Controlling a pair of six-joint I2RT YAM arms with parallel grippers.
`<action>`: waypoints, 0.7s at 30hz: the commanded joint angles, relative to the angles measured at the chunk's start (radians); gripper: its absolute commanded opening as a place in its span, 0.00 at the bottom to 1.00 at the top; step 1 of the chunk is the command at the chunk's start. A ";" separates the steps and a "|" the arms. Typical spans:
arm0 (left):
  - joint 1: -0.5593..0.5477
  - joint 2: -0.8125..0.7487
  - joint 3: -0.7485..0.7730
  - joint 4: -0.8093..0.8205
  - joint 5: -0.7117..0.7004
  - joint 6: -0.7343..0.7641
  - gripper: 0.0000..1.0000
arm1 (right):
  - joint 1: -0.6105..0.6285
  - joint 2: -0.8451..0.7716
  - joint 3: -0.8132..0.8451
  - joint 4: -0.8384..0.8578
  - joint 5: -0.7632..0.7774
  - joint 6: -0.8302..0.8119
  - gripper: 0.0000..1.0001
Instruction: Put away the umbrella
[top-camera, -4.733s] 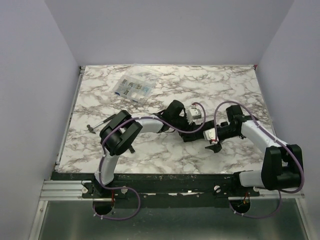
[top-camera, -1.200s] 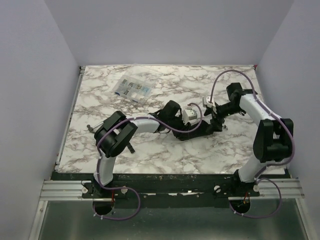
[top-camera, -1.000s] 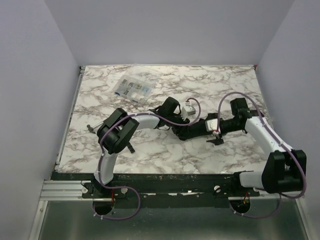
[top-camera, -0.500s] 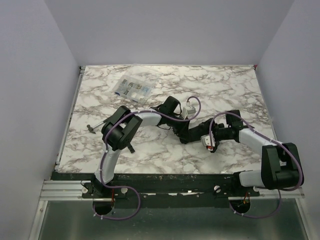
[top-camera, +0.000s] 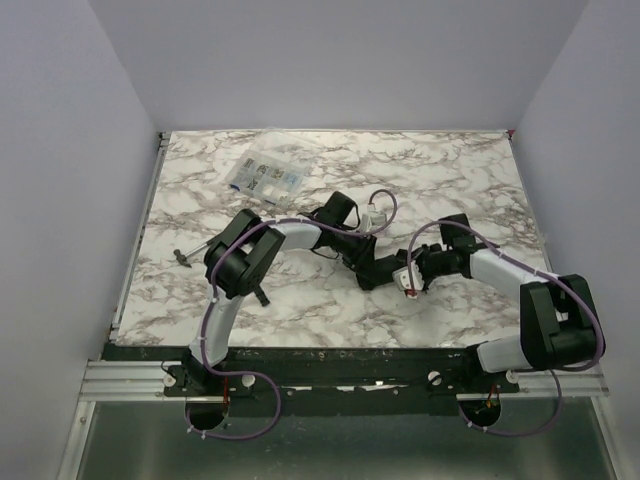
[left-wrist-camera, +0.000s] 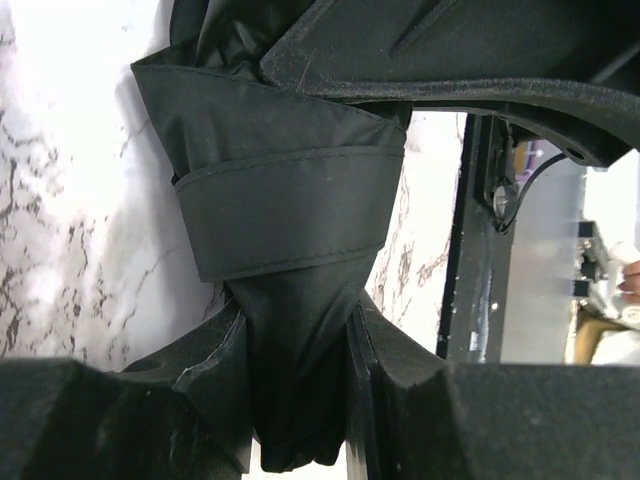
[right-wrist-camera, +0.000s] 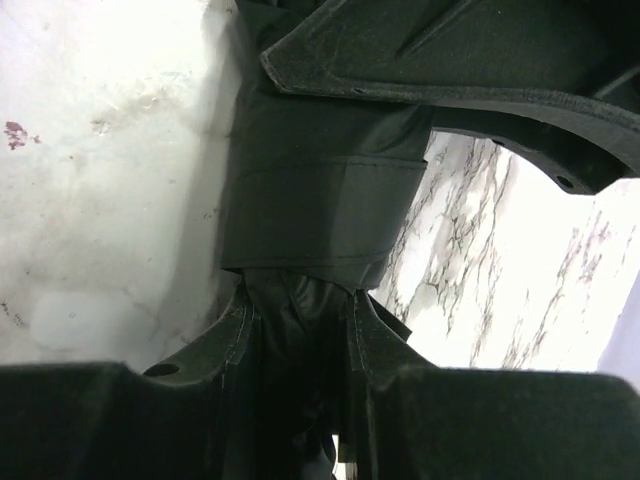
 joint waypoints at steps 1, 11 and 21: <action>0.016 0.060 -0.157 -0.136 -0.214 -0.085 0.16 | 0.056 0.098 0.054 -0.271 0.112 0.091 0.18; 0.069 -0.483 -0.441 0.468 -0.527 -0.153 0.85 | 0.087 0.320 0.256 -0.625 0.192 0.242 0.07; 0.107 -0.673 -0.637 0.674 -0.377 0.028 0.96 | 0.128 0.571 0.449 -0.774 0.205 0.423 0.06</action>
